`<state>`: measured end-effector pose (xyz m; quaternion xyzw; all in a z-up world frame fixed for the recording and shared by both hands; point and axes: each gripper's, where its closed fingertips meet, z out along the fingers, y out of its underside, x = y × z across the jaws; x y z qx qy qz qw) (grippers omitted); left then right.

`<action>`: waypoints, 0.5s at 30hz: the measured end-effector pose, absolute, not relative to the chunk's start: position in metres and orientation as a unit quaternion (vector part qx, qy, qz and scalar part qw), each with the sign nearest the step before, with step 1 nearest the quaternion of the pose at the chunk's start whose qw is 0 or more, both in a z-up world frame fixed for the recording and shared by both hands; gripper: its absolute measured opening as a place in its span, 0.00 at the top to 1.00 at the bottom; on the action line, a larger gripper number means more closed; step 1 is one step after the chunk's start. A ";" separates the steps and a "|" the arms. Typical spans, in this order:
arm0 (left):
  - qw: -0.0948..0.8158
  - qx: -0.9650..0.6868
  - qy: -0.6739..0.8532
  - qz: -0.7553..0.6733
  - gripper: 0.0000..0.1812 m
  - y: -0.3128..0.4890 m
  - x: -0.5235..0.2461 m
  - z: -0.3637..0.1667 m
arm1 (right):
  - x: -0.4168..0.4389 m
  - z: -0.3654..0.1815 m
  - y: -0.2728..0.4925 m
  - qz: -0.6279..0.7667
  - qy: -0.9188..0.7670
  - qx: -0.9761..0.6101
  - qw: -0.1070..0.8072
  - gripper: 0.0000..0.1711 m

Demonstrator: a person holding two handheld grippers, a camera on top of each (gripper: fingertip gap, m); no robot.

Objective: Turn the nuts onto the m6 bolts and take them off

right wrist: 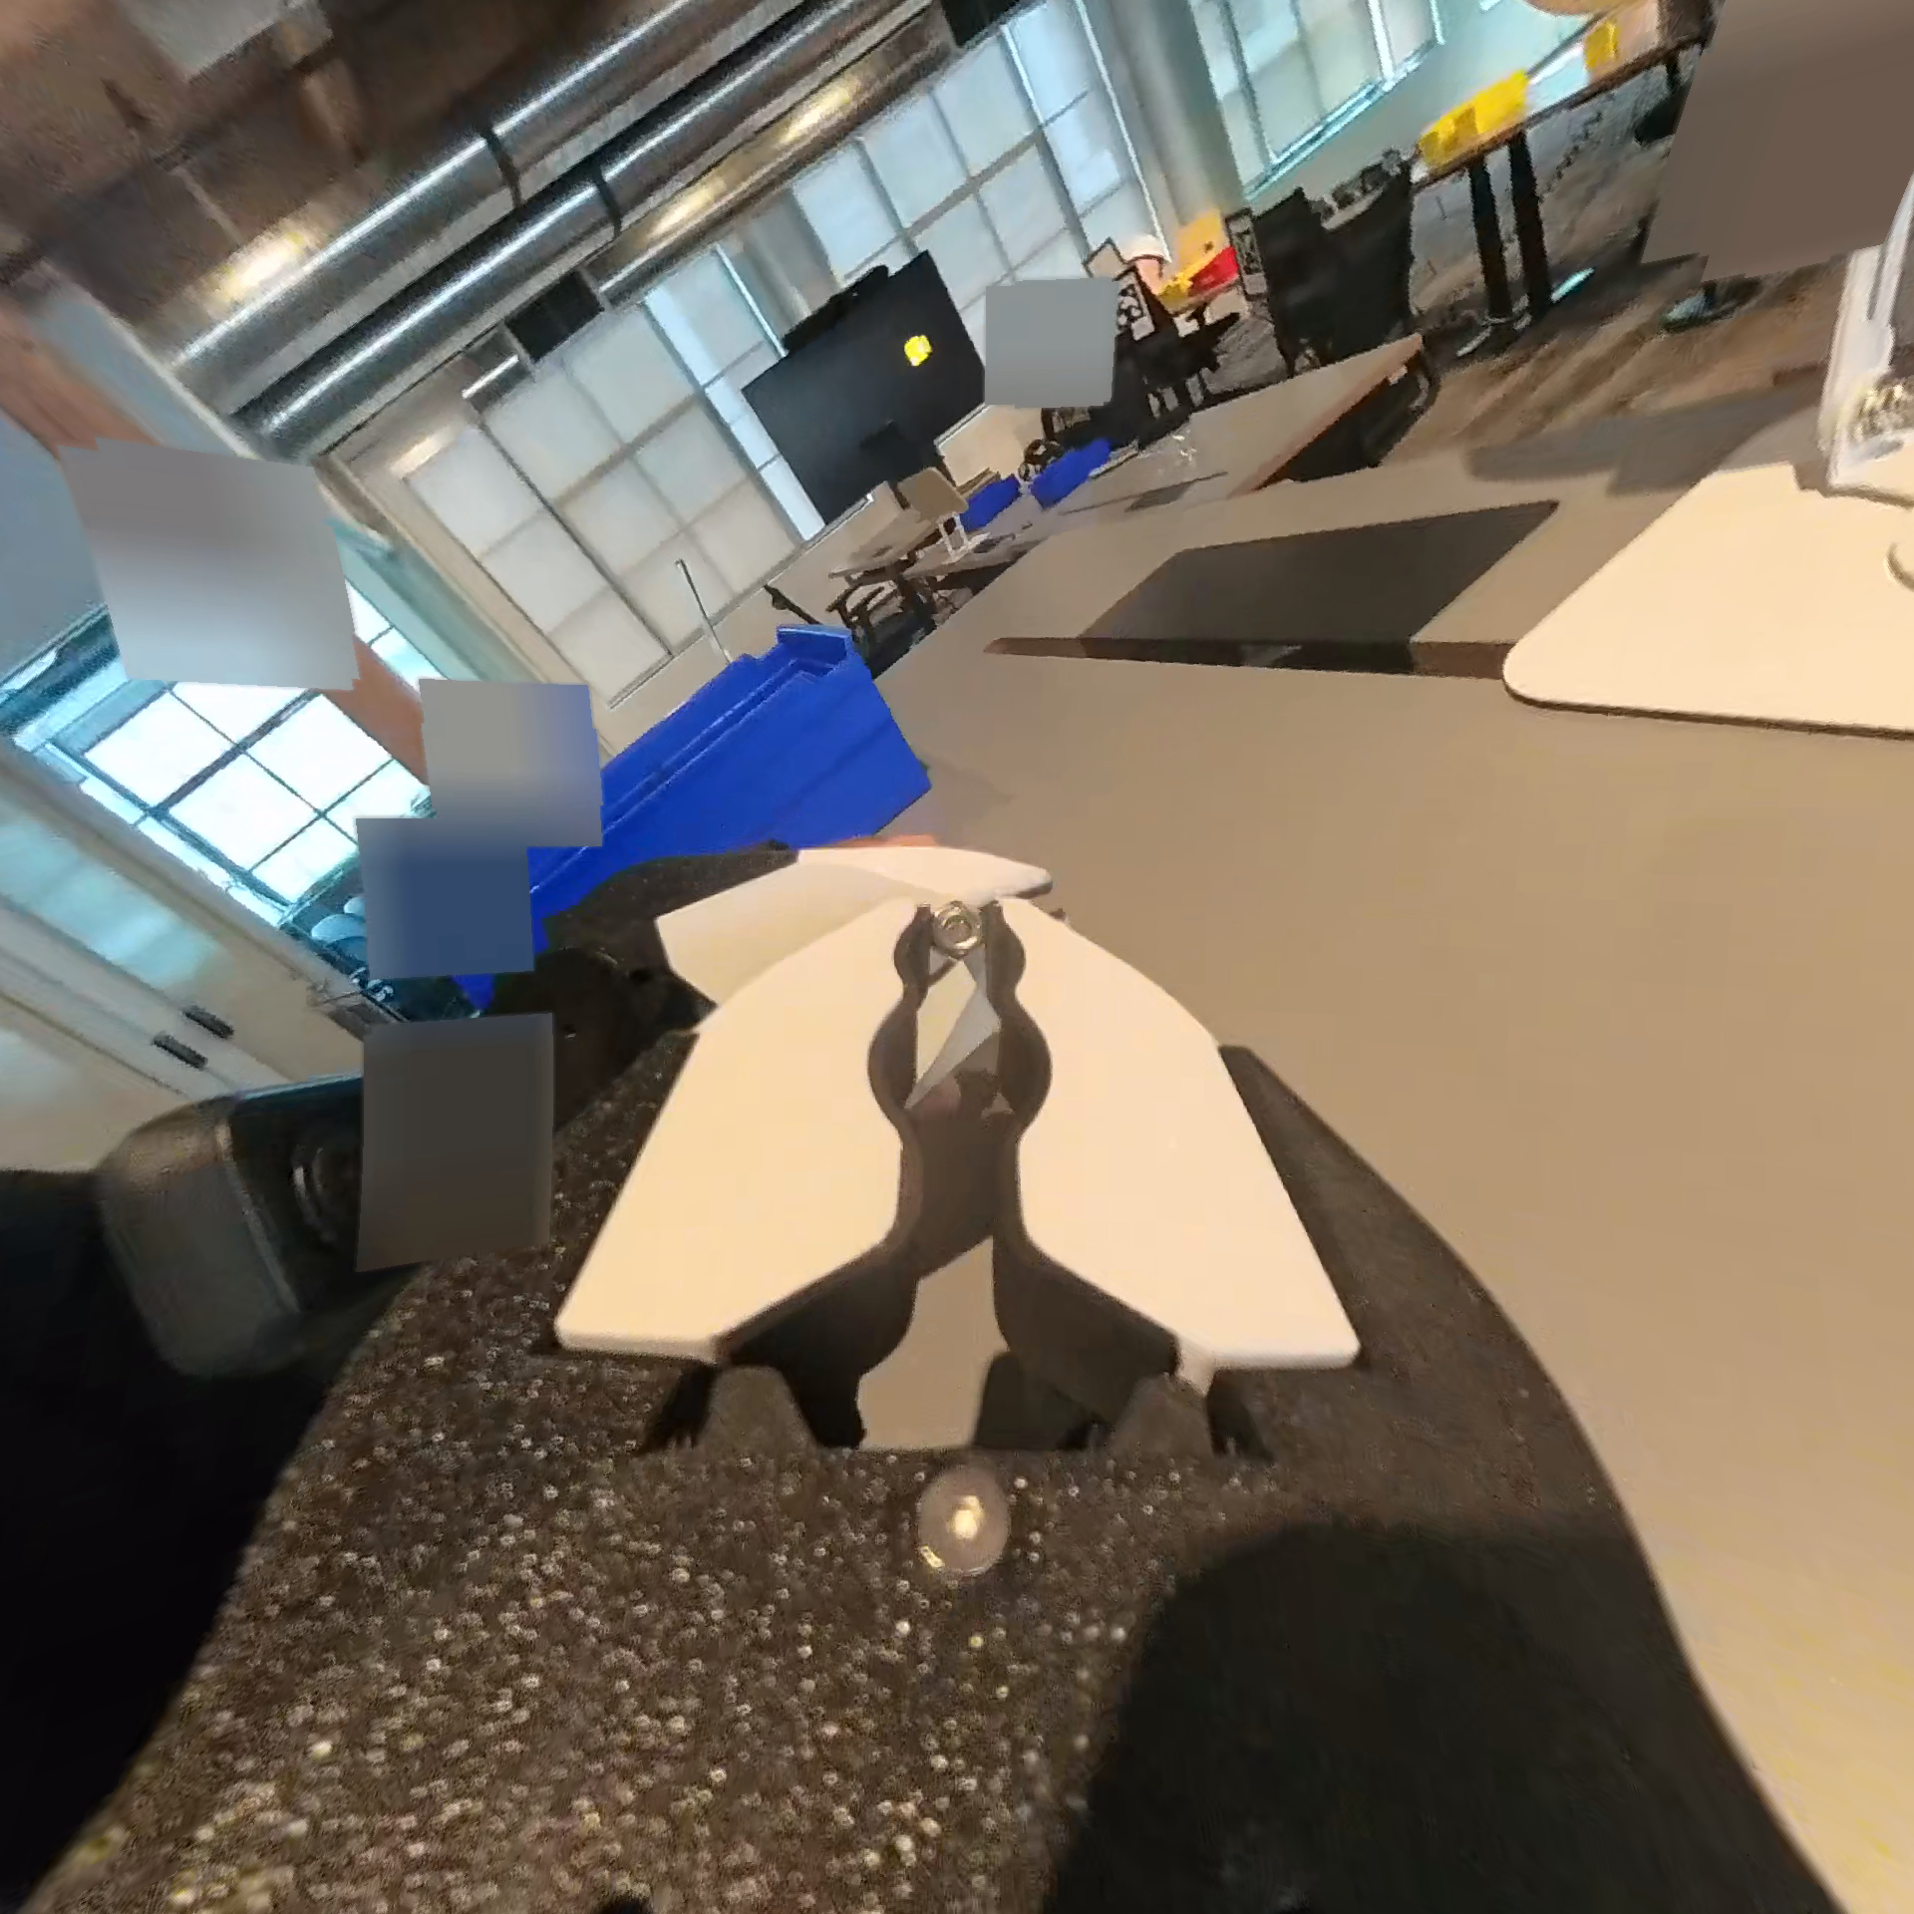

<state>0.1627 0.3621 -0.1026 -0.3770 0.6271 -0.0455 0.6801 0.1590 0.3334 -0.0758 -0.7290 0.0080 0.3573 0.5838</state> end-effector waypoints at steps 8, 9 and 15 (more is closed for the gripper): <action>0.663 -0.404 0.621 -0.109 0.97 0.358 0.166 -0.105 | 0.158 -0.075 0.334 0.347 0.000 -0.726 0.593 0.93; 0.661 -0.405 0.621 -0.110 0.97 0.358 0.166 -0.106 | 0.157 -0.075 0.334 0.346 -0.003 -0.726 0.594 0.92; 0.654 -0.418 0.617 -0.133 0.98 0.358 0.167 -0.106 | 0.155 -0.071 0.332 0.350 -0.020 -0.719 0.600 0.88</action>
